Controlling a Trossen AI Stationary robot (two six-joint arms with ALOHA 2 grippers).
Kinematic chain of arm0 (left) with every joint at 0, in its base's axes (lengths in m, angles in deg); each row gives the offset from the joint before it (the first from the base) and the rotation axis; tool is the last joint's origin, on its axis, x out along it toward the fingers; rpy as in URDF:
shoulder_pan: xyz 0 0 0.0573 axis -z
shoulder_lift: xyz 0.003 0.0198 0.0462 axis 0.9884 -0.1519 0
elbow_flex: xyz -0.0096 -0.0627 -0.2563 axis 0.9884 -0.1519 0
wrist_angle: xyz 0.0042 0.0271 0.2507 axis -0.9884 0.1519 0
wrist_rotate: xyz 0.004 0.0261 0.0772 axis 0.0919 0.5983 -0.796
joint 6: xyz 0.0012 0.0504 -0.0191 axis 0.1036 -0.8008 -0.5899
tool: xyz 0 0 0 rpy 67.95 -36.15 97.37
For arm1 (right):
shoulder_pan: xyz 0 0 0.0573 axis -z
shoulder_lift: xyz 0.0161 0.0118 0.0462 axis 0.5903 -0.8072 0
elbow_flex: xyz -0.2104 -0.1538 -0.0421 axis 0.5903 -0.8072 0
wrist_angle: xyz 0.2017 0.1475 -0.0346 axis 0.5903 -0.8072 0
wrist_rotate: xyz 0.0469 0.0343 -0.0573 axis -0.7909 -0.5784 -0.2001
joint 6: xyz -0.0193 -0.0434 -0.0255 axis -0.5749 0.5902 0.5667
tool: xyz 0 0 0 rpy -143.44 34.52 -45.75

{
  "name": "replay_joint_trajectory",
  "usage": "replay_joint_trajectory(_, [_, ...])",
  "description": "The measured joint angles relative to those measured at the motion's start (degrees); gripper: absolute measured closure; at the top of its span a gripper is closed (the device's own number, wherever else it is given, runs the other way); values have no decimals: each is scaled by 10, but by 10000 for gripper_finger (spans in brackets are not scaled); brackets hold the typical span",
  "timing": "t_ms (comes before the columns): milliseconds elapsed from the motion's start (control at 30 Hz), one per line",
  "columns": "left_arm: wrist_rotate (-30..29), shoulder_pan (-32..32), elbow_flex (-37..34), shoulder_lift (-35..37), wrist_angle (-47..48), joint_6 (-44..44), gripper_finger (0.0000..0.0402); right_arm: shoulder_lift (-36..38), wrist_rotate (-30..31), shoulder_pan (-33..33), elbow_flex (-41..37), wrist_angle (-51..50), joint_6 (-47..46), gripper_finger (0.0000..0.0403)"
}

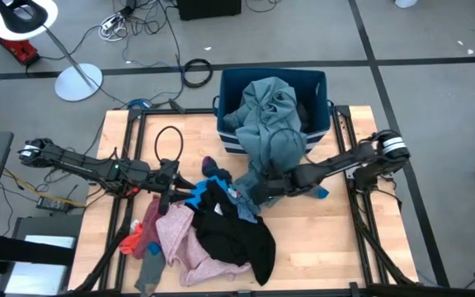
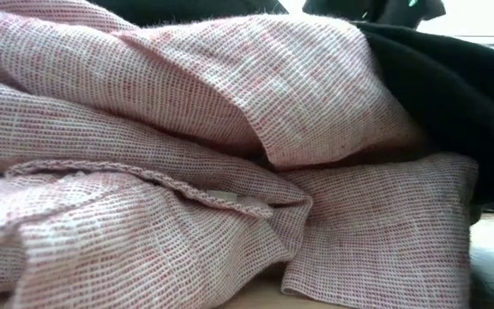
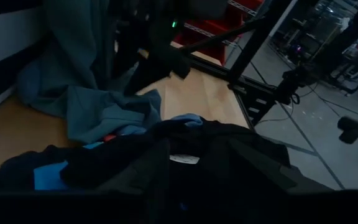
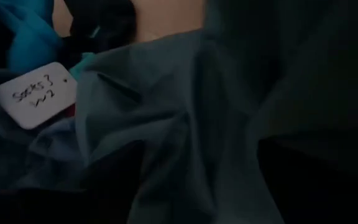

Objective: Sort clothes
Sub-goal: Put the gray pants into the blue bin

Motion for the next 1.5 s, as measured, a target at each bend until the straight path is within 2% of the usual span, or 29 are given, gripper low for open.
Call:
replay_joint_trajectory(267, [0, 0, 0, 0, 0, 2, 239, -74, -53, 28, 0, 87, 19, 72])
replay_joint_trajectory(433, [0, 0, 0, 0, 0, 2, 239, -98, -86, 43, 3, 116, 33, 108])
replay_joint_trajectory(567, [0, 0, 0, 0, 0, 2, 239, -101, -98, 46, 3, 117, 56, 195])
replay_joint_trajectory(733, [0, 0, 0, 0, 0, 2, 239, -82, -122, 46, 0, 107, 100, 366])
replay_joint_trajectory(767, [0, 0, 0, 0, 0, 2, 239, -74, -129, 45, 0, 105, 114, 382])
replay_joint_trajectory(967, [0, 0, 0, 0, -2, 2, 239, -5, -127, 37, 8, 7, 123, 393])
replay_joint_trajectory(1100, [-3, 0, 0, 0, -1, 2, 239, 56, -88, 21, 50, -102, 147, 394])
replay_joint_trajectory(1300, [-6, 0, 0, 0, -1, 2, 239, 116, -10, 16, 165, -264, 186, 395])
replay_joint_trajectory(1500, [-13, 0, 0, 0, -1, -1, 239, 113, 54, 45, 334, -387, 269, 395])
